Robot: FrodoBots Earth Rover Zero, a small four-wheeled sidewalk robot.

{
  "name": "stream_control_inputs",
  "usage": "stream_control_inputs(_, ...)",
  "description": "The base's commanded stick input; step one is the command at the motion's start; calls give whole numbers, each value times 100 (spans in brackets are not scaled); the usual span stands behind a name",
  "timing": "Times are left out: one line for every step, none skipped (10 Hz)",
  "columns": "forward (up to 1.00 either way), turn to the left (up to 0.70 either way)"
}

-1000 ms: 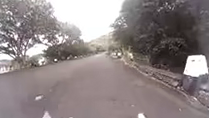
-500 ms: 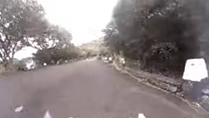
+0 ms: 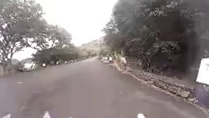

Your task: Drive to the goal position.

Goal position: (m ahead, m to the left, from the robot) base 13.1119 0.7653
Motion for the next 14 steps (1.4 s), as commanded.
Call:
stream_control_inputs(50, 0)
stream_control_inputs(50, 0)
stream_control_inputs(50, 0)
stream_control_inputs(50, 0)
stream_control_inputs(50, 0)
stream_control_inputs(50, 0)
stream_control_inputs(50, -25)
stream_control_inputs(50, -50)
stream_control_inputs(50, -50)
stream_control_inputs(50, -50)
stream_control_inputs(50, -50)
stream_control_inputs(50, -15)
stream_control_inputs(50, 0)
stream_control_inputs(50, 0)
